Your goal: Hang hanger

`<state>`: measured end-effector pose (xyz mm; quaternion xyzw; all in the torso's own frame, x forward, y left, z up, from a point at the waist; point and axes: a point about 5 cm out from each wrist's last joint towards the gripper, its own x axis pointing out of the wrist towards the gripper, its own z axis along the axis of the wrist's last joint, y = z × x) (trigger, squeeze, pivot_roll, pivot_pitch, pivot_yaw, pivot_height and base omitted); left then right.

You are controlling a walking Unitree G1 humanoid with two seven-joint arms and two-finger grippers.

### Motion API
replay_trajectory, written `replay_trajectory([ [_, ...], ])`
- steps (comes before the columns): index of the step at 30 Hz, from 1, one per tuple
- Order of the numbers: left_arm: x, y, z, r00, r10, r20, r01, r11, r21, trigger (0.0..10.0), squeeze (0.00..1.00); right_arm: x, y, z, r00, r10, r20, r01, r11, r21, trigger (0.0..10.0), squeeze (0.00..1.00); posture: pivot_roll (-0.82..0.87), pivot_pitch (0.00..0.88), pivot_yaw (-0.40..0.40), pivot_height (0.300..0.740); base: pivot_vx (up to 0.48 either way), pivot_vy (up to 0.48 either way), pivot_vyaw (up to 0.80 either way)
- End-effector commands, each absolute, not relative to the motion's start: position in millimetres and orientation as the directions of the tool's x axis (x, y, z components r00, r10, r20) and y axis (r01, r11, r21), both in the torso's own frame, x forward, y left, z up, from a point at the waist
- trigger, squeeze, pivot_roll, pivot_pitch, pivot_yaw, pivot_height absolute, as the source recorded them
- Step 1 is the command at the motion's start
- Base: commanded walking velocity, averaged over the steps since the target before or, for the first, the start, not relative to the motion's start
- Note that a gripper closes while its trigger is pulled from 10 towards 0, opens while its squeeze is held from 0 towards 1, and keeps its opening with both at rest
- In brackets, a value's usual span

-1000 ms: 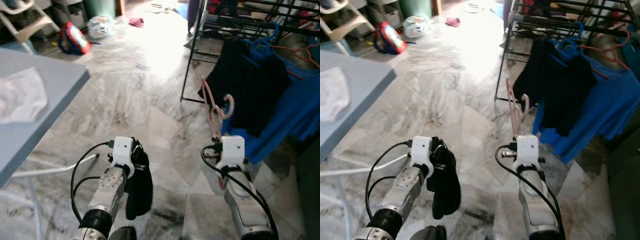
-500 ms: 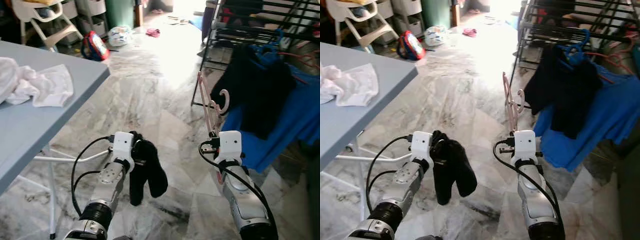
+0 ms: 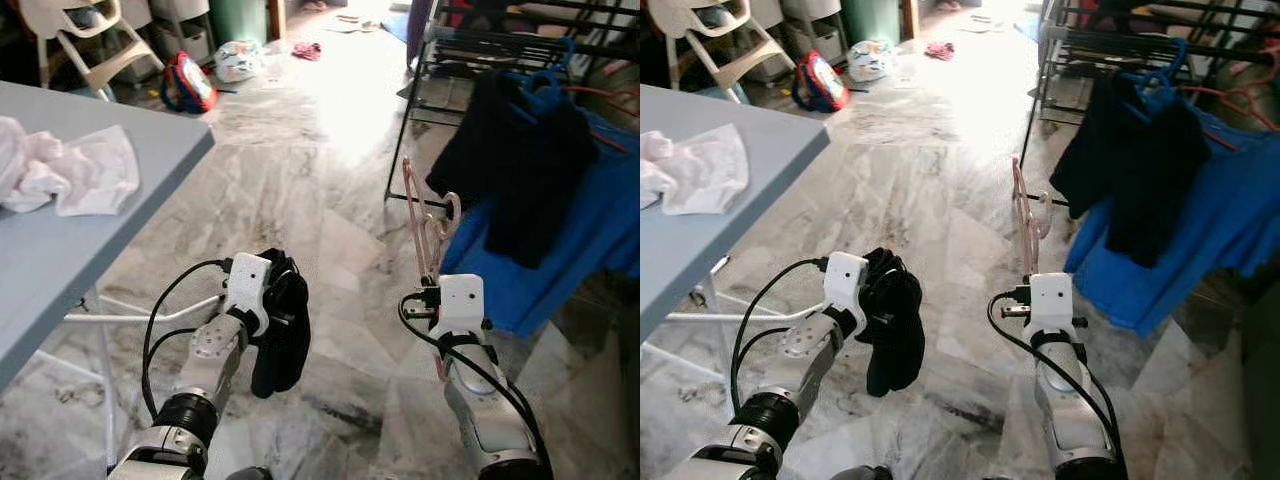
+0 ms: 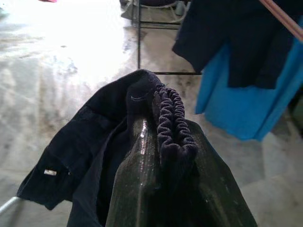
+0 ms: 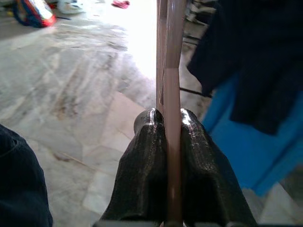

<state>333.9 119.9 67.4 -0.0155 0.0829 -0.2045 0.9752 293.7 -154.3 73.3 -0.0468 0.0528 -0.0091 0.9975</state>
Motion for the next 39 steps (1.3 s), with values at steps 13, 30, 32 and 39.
replay_trajectory([
  [13, 331, 118, 68, 0.877, -0.460, -0.139, 0.448, 0.887, -0.109, 10.0, 0.00, 294, -149, 74, 0.994, -0.010, -0.111, 0.000, 0.996, -0.084, 10.0, 0.00, 0.03, 0.177, 0.030, 0.740, 0.000, 0.071, -0.79],
  [30, 329, 113, 68, 0.865, -0.483, -0.134, 0.473, 0.875, -0.100, 10.0, 0.00, 292, -149, 72, 0.993, -0.007, -0.116, -0.003, 0.996, -0.087, 10.0, 0.00, 0.02, 0.187, 0.037, 0.740, 0.000, 0.223, -0.50],
  [32, 328, 111, 69, 0.861, -0.493, -0.126, 0.483, 0.870, -0.100, 10.0, 0.00, 291, -149, 72, 0.993, -0.006, -0.116, -0.004, 0.996, -0.089, 10.0, 0.00, 0.02, 0.190, 0.037, 0.740, 0.000, 0.000, 0.00],
  [39, 327, 110, 70, 0.849, -0.515, -0.115, 0.509, 0.857, -0.085, 10.0, 0.00, 287, -150, 68, 0.991, -0.001, -0.131, -0.012, 0.995, -0.101, 10.0, 0.00, 0.01, 0.198, 0.037, 0.740, 0.000, 0.000, 0.00],
])
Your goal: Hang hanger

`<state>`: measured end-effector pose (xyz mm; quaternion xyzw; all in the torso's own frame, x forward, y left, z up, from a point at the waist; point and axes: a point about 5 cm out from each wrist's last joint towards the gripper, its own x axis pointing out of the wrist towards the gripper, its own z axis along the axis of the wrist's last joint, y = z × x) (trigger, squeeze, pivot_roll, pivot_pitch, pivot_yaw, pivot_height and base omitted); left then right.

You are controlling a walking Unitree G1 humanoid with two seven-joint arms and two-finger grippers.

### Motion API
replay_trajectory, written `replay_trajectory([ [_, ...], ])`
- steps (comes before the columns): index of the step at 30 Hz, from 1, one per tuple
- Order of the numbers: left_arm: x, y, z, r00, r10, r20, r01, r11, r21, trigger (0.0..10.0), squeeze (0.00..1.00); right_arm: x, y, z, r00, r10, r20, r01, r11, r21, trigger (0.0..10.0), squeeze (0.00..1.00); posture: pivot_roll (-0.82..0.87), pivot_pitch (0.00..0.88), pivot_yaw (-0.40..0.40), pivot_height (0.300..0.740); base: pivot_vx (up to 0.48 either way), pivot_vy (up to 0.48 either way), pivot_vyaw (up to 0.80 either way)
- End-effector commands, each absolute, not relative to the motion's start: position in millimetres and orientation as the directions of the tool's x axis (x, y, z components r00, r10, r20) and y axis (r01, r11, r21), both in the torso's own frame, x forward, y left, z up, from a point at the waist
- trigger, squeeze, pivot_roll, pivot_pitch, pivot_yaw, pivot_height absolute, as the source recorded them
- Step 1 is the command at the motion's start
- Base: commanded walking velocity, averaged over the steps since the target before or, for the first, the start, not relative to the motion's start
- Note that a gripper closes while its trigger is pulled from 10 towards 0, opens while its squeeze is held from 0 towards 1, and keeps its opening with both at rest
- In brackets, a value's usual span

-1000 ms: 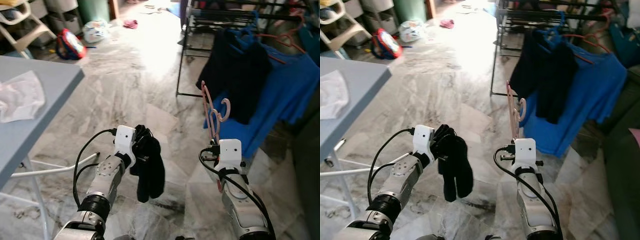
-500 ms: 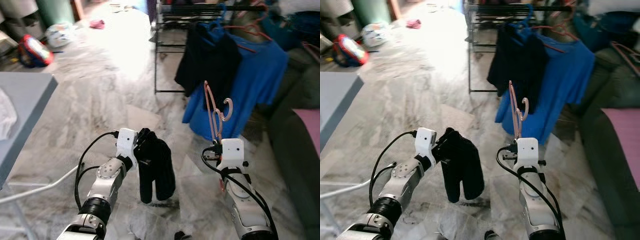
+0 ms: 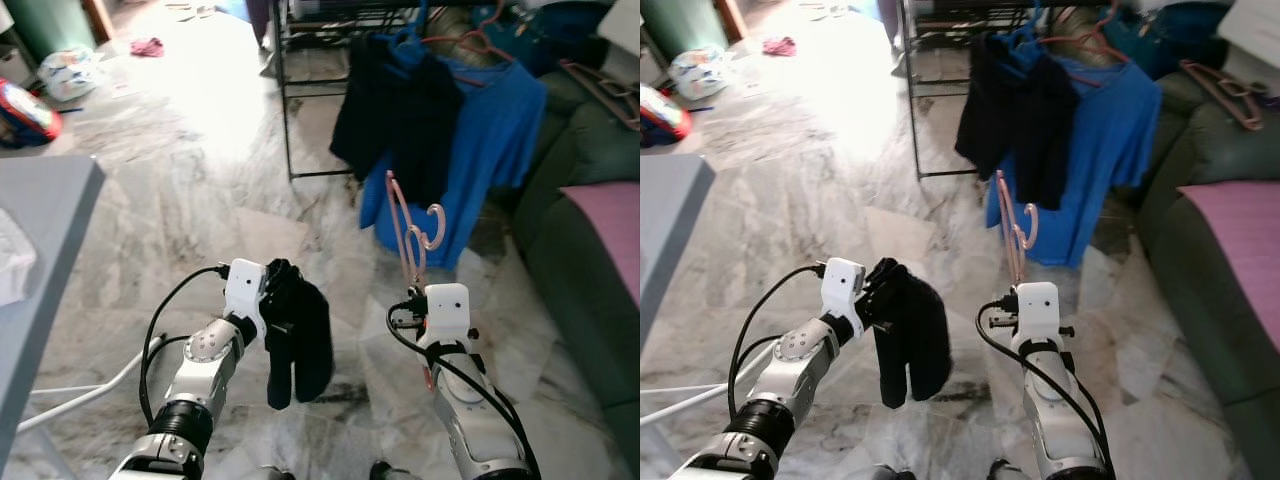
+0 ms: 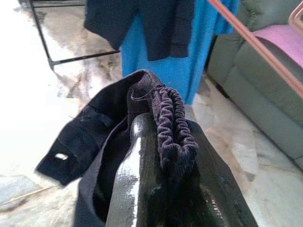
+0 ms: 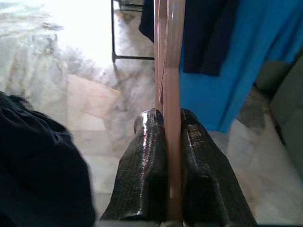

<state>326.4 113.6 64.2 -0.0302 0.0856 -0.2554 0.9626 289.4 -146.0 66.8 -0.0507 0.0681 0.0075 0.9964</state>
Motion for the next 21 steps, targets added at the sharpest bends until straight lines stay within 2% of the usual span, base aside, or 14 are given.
replay_trajectory([
  [1, 327, 110, 70, 0.850, -0.515, -0.115, 0.508, 0.857, -0.082, 10.0, 0.00, 287, -151, 68, 0.991, -0.001, -0.135, -0.014, 0.994, -0.104, 10.0, 0.00, 0.01, 0.203, 0.038, 0.740, 0.000, 0.000, 0.00],
  [8, 332, 117, 82, 0.822, -0.558, -0.112, 0.567, 0.819, 0.088, 10.0, 0.00, 284, -161, 64, 0.985, 0.025, -0.168, -0.048, 0.989, -0.137, 10.0, 0.00, 0.01, 0.213, 0.039, 0.740, 0.000, 0.000, 0.00],
  [11, 340, 125, 94, 0.798, -0.586, -0.144, 0.601, 0.750, 0.277, 10.0, 0.00, 285, -174, 65, 0.980, 0.057, -0.191, -0.093, 0.978, -0.186, 10.0, 0.00, 0.01, 0.220, 0.040, 0.740, 0.000, 0.000, 0.00],
  [12, 340, 125, 94, 0.798, -0.586, -0.144, 0.601, 0.750, 0.277, 10.0, 0.00, 285, -174, 65, 0.980, 0.057, -0.191, -0.093, 0.978, -0.186, 10.0, 0.00, 0.01, 0.220, 0.040, 0.740, 0.000, 0.000, 0.00],
  [13, 343, 127, 98, 0.791, -0.592, -0.150, 0.605, 0.724, 0.332, 10.0, 0.00, 285, -178, 66, 0.978, 0.063, -0.200, -0.105, 0.973, -0.206, 10.0, 0.00, 0.01, 0.222, 0.041, 0.740, 0.000, 0.000, 0.00],
  [14, 346, 129, 107, 0.762, -0.623, -0.176, 0.623, 0.632, 0.461, 10.0, 0.00, 285, -188, 67, 0.975, 0.064, -0.211, -0.118, 0.961, -0.252, 10.0, 0.00, 0.01, 0.226, 0.041, 0.740, 0.000, 0.000, 0.00],
  [16, 349, 134, 115, 0.731, -0.646, -0.220, 0.628, 0.511, 0.587, 10.0, 0.00, 284, -201, 67, 0.970, 0.072, -0.234, -0.137, 0.952, -0.273, 10.0, 0.00, 0.02, 0.235, 0.041, 0.740, 0.000, 0.000, 0.00],
  [19, 354, 143, 123, 0.735, -0.634, -0.241, 0.612, 0.465, 0.640, 10.0, 0.00, 282, -209, 67, 0.958, 0.111, -0.263, -0.194, 0.931, -0.311, 10.0, 0.00, 0.02, 0.241, 0.048, 0.740, 0.000, 0.000, 0.00],
  [21, 356, 151, 124, 0.740, -0.609, -0.285, 0.589, 0.382, 0.712, 10.0, 0.00, 280, -216, 70, 0.952, 0.143, -0.272, -0.235, 0.910, -0.343, 10.0, 0.00, 0.02, 0.244, 0.052, 0.740, 0.000, 0.000, 0.00],
])
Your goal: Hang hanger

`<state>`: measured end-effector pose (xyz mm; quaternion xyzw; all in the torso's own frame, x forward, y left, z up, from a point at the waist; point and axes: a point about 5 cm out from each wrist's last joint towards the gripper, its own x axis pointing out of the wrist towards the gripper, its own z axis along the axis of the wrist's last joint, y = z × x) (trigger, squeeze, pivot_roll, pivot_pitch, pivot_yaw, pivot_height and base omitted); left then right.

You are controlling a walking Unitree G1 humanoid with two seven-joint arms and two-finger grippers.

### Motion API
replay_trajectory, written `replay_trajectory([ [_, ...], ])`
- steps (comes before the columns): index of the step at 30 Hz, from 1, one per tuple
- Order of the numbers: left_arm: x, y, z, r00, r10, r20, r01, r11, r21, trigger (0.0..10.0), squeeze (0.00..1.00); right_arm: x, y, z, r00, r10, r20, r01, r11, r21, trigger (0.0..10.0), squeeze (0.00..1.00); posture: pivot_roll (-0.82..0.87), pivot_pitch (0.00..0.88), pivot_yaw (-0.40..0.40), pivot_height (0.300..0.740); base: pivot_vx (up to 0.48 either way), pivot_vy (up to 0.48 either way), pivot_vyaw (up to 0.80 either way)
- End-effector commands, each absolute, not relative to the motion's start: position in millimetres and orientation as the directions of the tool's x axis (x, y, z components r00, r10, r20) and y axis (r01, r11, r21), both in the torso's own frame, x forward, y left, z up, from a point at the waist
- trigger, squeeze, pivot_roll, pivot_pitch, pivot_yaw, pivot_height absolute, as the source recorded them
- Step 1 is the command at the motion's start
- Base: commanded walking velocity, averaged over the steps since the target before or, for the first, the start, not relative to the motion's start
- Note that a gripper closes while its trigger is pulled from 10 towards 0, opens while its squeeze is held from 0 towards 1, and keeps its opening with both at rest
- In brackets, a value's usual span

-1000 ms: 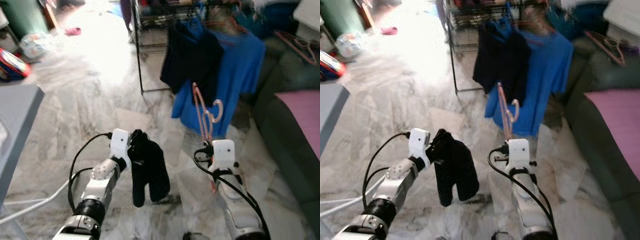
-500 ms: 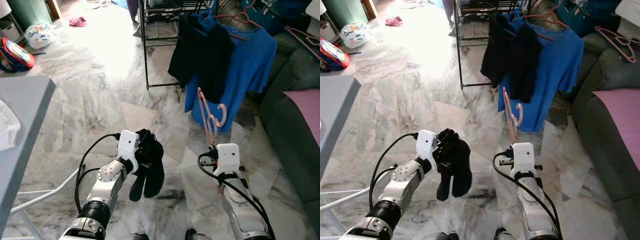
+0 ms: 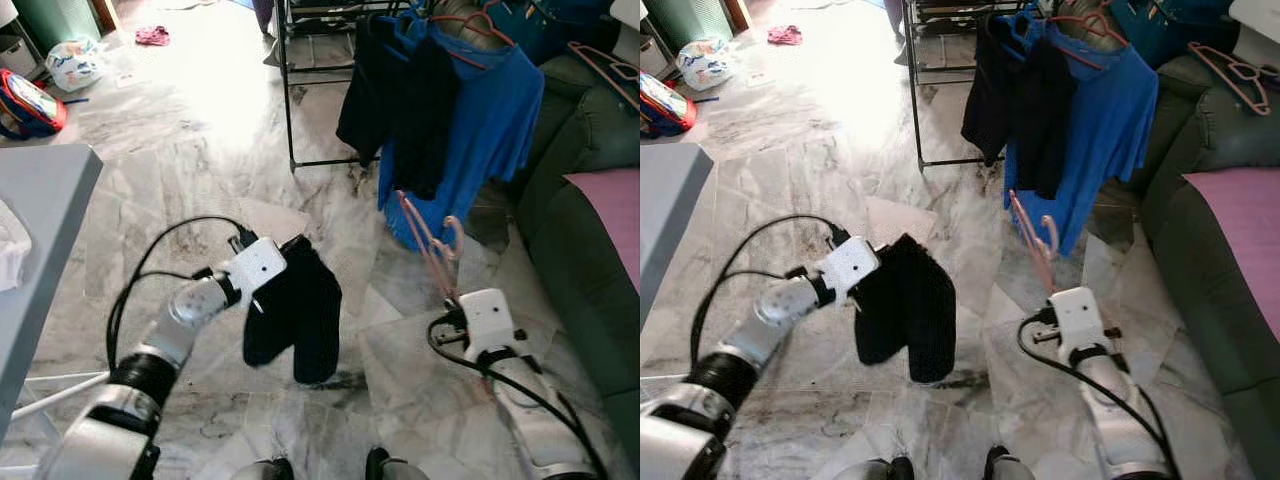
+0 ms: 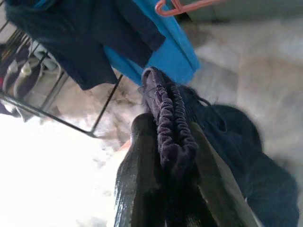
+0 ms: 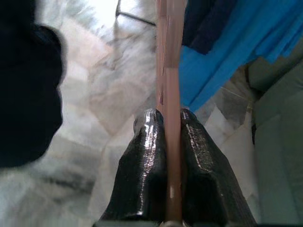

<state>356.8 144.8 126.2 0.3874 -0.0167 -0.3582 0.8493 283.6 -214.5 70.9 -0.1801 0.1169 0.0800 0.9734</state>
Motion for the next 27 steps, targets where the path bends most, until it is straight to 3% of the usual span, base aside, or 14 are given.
replay_trajectory([
  [1, 358, 158, 127, 0.746, -0.589, -0.310, 0.561, 0.306, 0.769, 10.0, 0.00, 279, -222, 77, 0.951, 0.182, -0.250, -0.268, 0.888, -0.373, 10.0, 0.00, 0.02, 0.247, 0.060, 0.740, 0.000, 0.000, 0.00],
  [5, 362, 164, 133, 0.780, -0.553, -0.292, 0.508, 0.287, 0.812, 10.0, 0.00, 278, -234, 91, 0.954, 0.203, -0.222, -0.277, 0.878, -0.389, 10.0, 0.00, 0.02, 0.250, 0.064, 0.740, 0.000, 0.000, 0.00],
  [17, 369, 162, 137, 0.823, -0.518, -0.230, 0.415, 0.275, 0.867, 10.0, 0.00, 254, -240, 107, 0.808, 0.463, -0.364, -0.583, 0.721, -0.375, 10.0, 0.00, 0.00, 0.255, 0.070, 0.740, 0.000, 0.000, 0.00],
  [27, 365, 145, 140, 0.766, -0.619, -0.173, 0.442, 0.311, 0.842, 10.0, 0.00, 244, -232, 112, 0.696, 0.581, -0.422, -0.709, 0.647, -0.279, 10.0, 0.00, 0.00, 0.249, 0.074, 0.740, 0.000, 0.000, 0.00],
])
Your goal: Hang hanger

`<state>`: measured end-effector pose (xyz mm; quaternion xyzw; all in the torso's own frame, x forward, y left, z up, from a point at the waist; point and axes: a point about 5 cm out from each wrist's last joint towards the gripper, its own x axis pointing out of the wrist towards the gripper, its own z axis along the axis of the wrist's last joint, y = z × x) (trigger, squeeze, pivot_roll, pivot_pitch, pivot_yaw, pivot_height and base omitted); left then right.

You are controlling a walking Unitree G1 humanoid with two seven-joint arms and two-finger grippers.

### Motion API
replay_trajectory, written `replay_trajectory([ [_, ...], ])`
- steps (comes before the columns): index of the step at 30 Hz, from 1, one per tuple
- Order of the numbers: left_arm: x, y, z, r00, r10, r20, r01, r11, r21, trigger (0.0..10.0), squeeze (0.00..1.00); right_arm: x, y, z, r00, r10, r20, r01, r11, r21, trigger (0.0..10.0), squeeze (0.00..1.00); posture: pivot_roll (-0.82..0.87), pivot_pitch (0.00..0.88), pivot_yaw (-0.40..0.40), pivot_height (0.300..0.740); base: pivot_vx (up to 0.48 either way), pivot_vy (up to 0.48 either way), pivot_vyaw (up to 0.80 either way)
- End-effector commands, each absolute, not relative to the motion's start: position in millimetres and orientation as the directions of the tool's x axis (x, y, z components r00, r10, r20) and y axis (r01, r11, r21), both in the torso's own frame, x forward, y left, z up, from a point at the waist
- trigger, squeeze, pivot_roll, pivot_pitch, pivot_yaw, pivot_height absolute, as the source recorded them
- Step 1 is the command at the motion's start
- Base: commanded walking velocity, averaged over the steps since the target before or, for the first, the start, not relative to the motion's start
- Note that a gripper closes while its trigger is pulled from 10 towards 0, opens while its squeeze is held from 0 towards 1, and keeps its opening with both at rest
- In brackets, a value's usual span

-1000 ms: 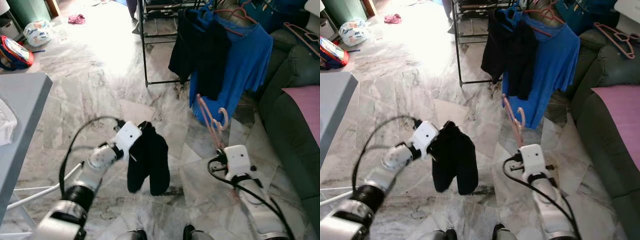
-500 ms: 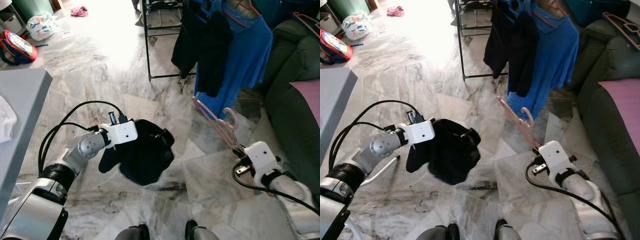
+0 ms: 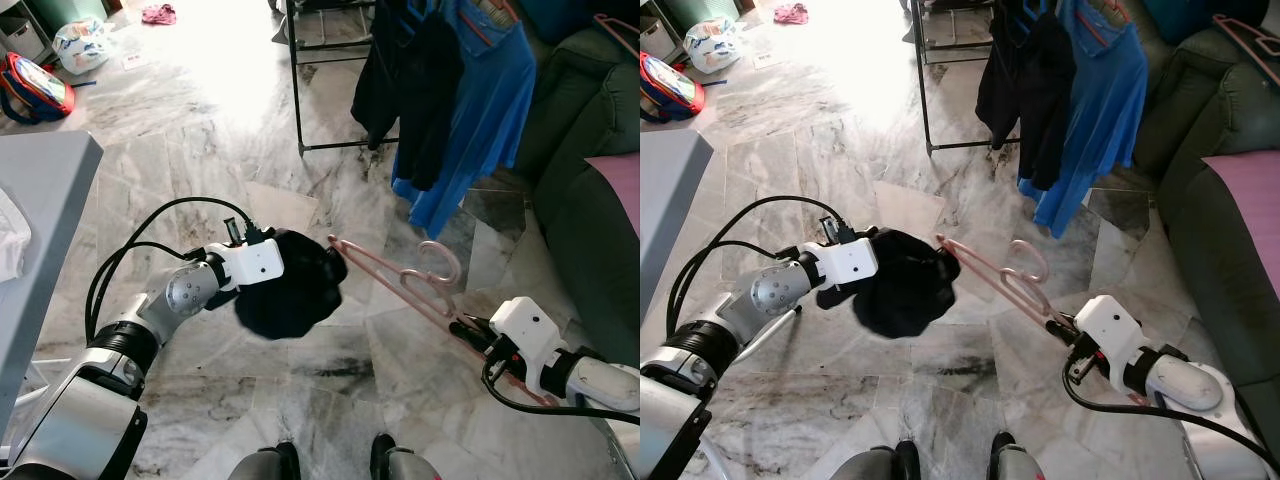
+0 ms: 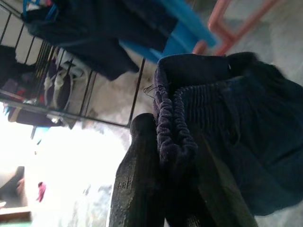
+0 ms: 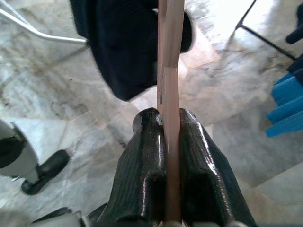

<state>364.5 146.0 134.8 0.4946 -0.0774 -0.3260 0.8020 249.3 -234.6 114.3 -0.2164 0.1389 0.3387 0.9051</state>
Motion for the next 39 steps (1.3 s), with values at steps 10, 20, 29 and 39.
replay_trajectory([
  [10, 367, 145, 147, 0.784, -0.612, -0.103, 0.353, 0.303, 0.885, 10.0, 0.00, 245, -240, 116, 0.680, 0.569, -0.461, -0.718, 0.646, -0.261, 10.0, 0.00, 0.00, 0.245, 0.067, 0.740, 0.000, 0.000, 0.00],
  [20, 367, 145, 152, 0.784, -0.619, -0.049, 0.312, 0.326, 0.892, 10.0, 0.00, 233, -247, 111, 0.610, 0.582, -0.538, -0.765, 0.611, -0.206, 10.0, 0.00, 0.00, 0.244, 0.072, 0.740, 0.000, 0.000, 0.00],
  [29, 364, 142, 150, 0.759, -0.650, -0.050, 0.334, 0.322, 0.886, 10.0, 0.00, 228, -259, 112, 0.585, 0.548, -0.598, -0.776, 0.592, -0.216, 10.0, 0.00, 0.00, 0.239, 0.075, 0.740, 0.000, 0.000, 0.00],
  [39, 356, 139, 138, 0.713, -0.694, -0.105, 0.405, 0.284, 0.869, 10.0, 0.00, 234, -277, 141, 0.633, 0.509, -0.583, -0.749, 0.595, -0.293, 10.0, 0.00, 0.00, 0.235, 0.075, 0.740, 0.000, 0.000, 0.00],
])
